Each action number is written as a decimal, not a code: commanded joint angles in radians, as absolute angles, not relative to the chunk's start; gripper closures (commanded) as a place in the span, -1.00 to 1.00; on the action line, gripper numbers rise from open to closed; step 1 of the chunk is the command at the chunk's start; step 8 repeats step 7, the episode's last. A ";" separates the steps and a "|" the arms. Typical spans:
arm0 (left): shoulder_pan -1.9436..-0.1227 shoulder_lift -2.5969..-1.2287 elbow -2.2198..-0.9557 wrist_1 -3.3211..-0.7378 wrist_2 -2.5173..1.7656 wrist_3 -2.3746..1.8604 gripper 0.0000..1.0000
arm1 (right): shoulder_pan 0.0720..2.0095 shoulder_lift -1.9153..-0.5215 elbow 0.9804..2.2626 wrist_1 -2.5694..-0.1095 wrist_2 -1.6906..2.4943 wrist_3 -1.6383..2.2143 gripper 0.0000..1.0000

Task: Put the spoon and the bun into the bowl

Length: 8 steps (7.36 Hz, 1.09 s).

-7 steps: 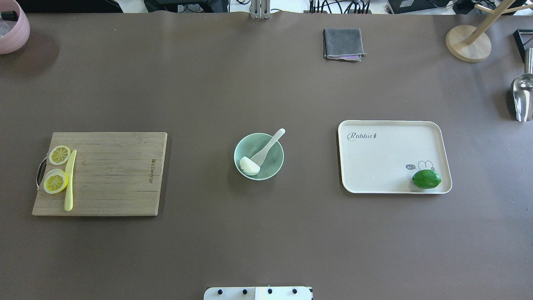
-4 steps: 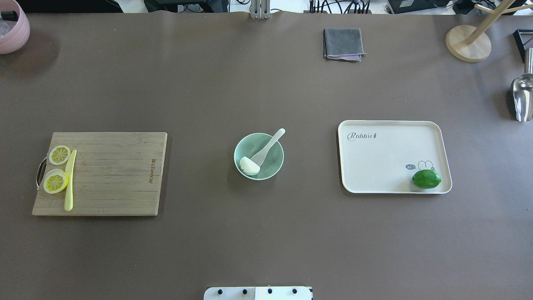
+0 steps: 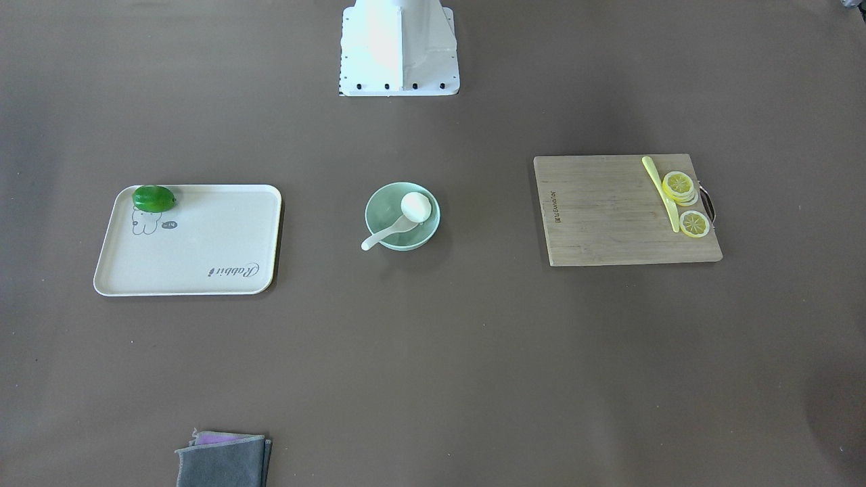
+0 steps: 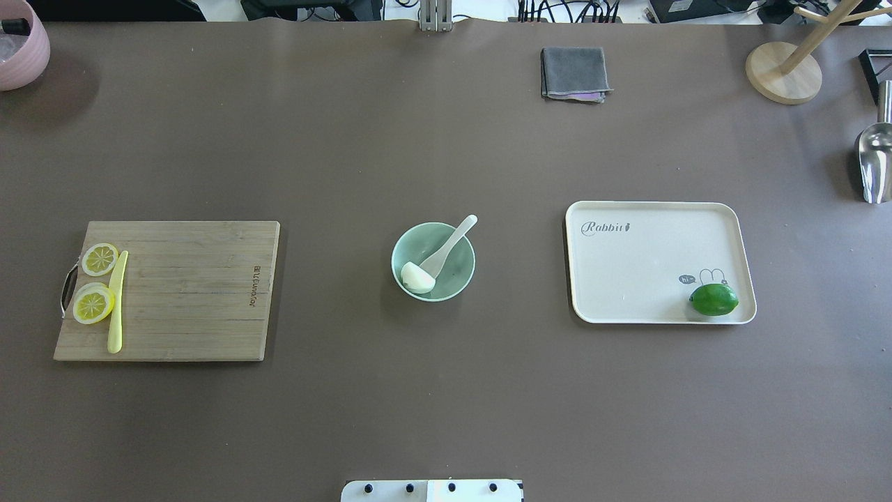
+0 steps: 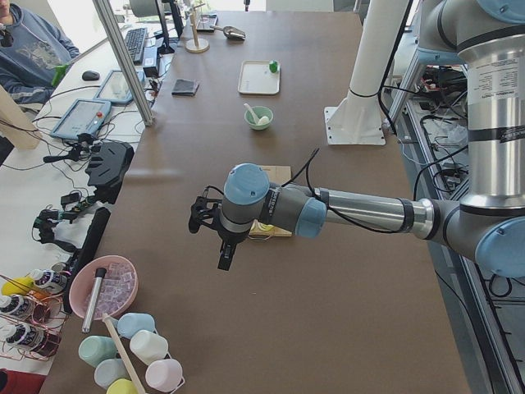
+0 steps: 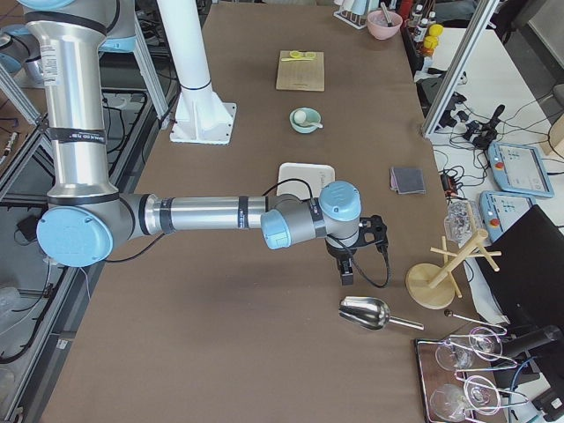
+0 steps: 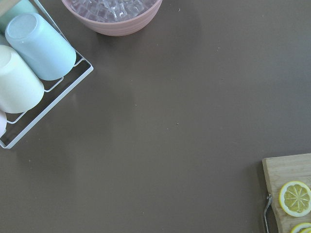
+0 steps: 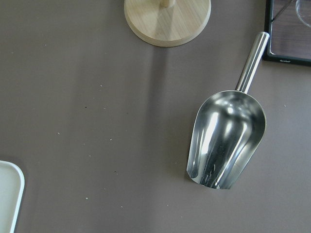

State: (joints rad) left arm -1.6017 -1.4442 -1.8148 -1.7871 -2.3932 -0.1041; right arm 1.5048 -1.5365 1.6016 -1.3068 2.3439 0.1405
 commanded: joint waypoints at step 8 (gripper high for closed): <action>-1.562 -1.531 -1.729 -1.789 -2.447 -0.101 -0.96 | 1.508 -1.518 1.591 -1.335 2.426 0.153 -1.00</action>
